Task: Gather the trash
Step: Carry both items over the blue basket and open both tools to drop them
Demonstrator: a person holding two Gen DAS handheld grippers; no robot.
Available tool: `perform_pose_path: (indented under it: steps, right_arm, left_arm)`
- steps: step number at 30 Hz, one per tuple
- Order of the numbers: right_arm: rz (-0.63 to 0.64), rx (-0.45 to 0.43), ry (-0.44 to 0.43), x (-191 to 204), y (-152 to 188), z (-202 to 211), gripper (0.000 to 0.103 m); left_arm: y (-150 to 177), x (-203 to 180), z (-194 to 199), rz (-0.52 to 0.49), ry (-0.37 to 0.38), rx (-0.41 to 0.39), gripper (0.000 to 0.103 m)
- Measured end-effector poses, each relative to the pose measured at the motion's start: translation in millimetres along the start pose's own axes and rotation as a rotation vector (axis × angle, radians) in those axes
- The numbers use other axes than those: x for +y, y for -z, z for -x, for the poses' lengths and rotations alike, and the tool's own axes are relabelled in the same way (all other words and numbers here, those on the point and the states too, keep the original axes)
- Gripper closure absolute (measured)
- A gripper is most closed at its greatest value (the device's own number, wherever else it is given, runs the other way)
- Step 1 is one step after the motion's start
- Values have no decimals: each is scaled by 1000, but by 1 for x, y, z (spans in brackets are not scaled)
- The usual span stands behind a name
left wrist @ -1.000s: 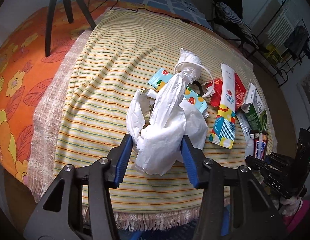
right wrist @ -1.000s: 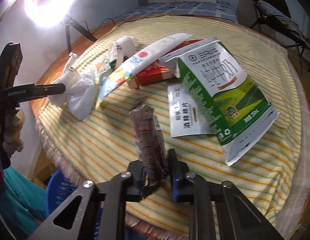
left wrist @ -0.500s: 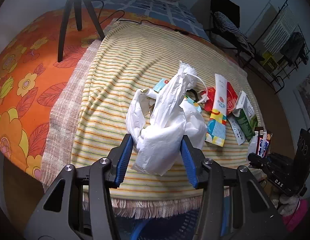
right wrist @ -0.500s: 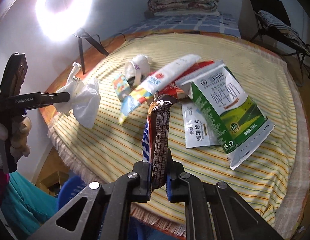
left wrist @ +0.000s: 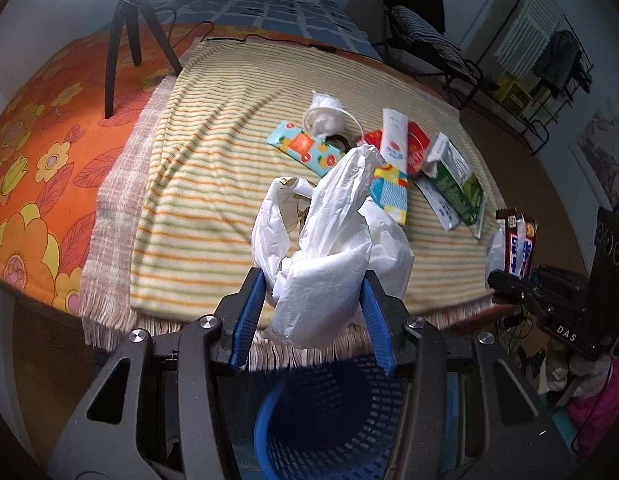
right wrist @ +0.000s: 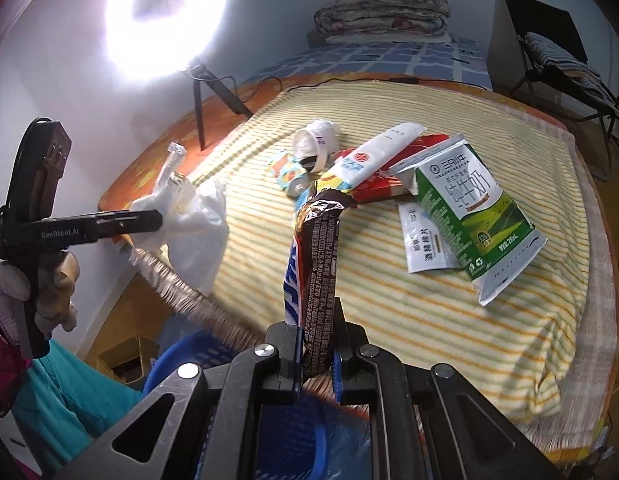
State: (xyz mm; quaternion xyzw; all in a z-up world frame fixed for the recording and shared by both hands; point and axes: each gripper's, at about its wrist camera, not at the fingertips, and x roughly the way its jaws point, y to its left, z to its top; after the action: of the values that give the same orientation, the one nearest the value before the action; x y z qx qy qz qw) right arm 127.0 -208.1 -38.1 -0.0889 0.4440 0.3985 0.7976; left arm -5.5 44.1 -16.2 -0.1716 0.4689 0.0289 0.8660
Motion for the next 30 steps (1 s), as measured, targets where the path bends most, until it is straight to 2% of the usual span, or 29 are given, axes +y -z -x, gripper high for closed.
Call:
perform_pose_path:
  steps: [10, 18, 24, 30]
  right_arm:
    - [11, 23, -42, 27, 40, 9, 94]
    - [-6, 88, -68, 43, 80, -6, 94]
    - [-9, 131, -79, 50, 98, -15, 92]
    - [-2, 166, -73, 54, 113, -24, 92]
  left_arm:
    - [51, -14, 8, -33, 13, 44, 54]
    - [90, -23, -8, -83, -6, 114, 54]
    - [116, -27, -23, -119, -17, 178, 53]
    - [134, -35, -31, -159, -25, 204, 53]
